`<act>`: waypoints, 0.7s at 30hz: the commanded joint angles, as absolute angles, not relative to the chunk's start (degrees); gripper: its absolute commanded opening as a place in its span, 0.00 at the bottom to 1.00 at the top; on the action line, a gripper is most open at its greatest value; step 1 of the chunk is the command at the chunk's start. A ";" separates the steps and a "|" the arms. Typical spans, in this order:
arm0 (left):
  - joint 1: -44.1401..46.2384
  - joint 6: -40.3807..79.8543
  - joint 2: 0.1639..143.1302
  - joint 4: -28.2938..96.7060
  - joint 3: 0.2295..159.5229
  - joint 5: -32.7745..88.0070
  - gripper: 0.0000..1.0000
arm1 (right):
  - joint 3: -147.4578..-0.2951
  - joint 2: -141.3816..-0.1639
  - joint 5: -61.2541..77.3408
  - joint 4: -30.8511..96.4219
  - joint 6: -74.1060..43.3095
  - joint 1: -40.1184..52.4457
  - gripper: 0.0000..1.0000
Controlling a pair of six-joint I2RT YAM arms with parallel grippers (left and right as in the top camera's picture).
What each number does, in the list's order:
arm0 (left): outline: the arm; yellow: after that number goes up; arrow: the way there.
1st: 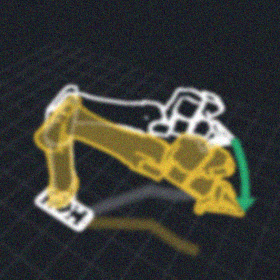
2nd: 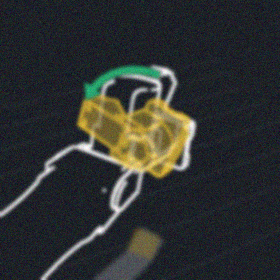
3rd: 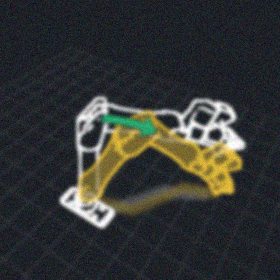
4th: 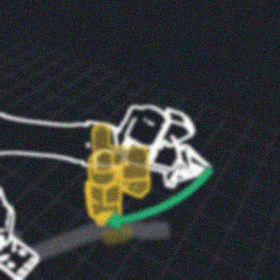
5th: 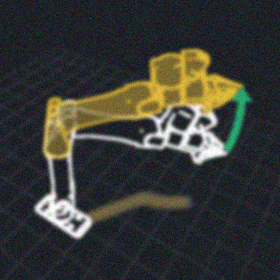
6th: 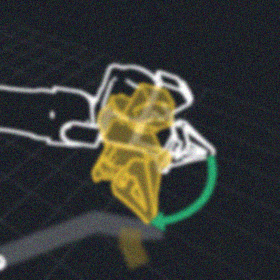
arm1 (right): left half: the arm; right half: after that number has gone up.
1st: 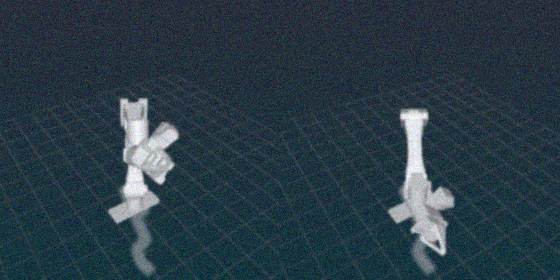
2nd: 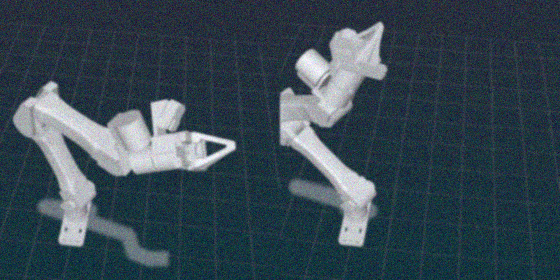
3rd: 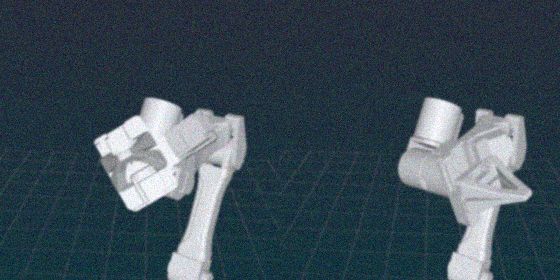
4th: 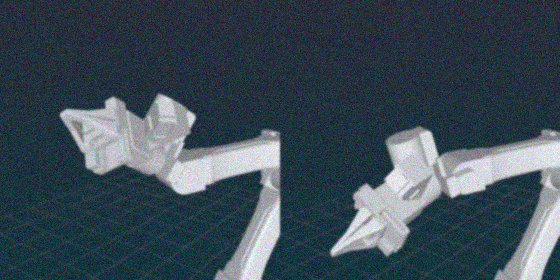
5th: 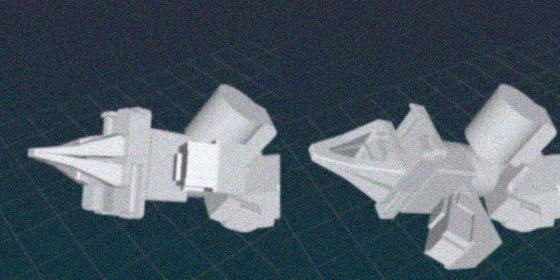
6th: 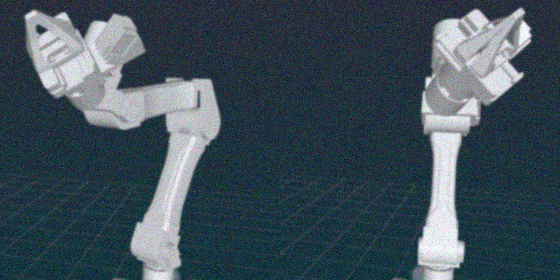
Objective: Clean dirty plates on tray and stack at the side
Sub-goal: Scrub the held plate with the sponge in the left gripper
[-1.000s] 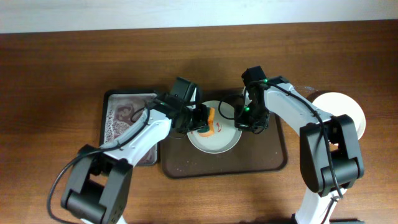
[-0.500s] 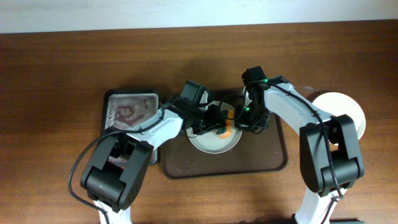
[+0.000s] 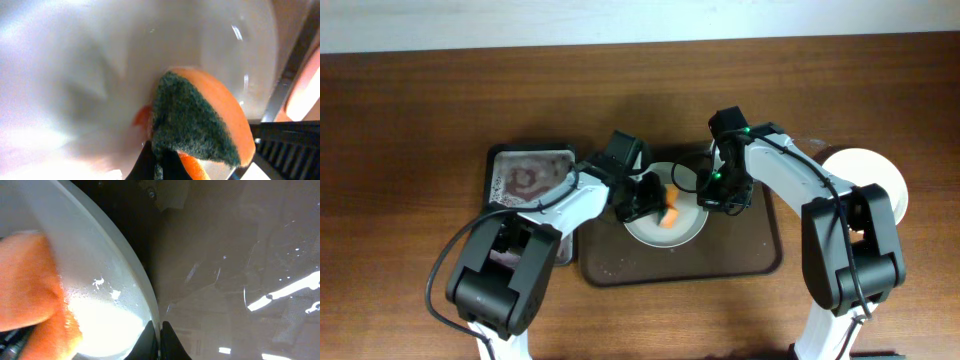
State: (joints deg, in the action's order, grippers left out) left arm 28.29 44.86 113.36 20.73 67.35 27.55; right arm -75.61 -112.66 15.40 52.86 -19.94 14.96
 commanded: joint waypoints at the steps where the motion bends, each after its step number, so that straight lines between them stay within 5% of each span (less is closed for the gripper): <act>1: 26.06 38.98 113.30 24.71 67.33 23.07 0.00 | -75.16 -111.07 15.42 53.12 -20.21 15.46 0.04; 13: 25.69 33.30 105.49 32.47 67.35 -6.46 0.00 | -75.16 -111.07 15.22 53.30 -20.21 15.46 0.04; 21: 25.71 32.86 100.55 27.49 68.90 -5.61 0.00 | -75.16 -111.07 15.20 53.98 -20.21 15.46 0.04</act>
